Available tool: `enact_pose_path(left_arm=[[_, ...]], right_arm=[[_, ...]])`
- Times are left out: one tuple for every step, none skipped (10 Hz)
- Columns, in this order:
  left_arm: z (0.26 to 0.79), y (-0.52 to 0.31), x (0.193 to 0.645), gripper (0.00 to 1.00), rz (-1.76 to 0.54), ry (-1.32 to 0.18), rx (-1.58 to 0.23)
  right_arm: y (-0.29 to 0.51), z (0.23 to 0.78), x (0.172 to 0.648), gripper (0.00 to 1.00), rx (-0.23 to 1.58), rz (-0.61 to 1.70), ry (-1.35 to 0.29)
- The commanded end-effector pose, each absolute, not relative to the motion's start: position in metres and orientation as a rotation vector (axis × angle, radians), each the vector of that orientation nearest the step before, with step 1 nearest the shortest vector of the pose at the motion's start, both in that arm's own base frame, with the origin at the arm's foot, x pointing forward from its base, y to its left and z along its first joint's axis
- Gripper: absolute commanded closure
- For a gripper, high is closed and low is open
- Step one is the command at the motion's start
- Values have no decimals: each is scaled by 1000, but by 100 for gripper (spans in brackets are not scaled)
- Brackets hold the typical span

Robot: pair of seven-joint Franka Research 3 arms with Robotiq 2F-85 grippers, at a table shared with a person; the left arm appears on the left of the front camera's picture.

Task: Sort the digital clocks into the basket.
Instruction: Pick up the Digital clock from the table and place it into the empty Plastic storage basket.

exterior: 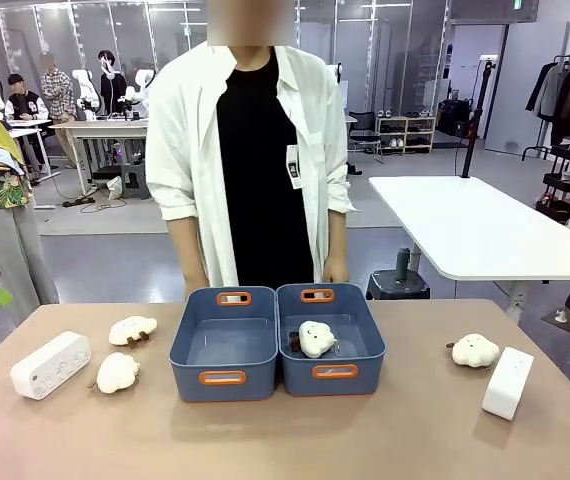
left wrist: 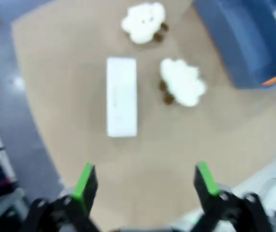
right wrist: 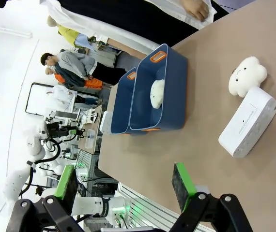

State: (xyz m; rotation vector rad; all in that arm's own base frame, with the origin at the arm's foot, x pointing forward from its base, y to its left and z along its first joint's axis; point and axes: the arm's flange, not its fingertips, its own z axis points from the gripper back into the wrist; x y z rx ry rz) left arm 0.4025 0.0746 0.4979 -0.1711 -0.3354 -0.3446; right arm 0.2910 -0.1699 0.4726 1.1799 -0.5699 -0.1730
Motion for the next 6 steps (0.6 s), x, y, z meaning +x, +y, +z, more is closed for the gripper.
enact_pose_path(left_arm=[[478, 58, 418, 0, -428, -299, 23], [469, 47, 427, 0, -462, -292, 66], [455, 36, 436, 0, -492, -280, 107], [439, 31, 441, 0, -501, -260, 111], [423, 26, 445, 0, -489, -256, 105], [409, 21, 447, 0, -470, -250, 56]], right_arm=[[-171, 476, 288, 0, 1178, -177, -561], [-171, 476, 288, 0, 1178, -177, -561], [-171, 476, 288, 0, 1178, -177, -561], [-171, 476, 288, 0, 1178, -177, -561], [-171, 476, 288, 0, 1178, -177, -561], [-171, 476, 288, 0, 1178, -177, -561]])
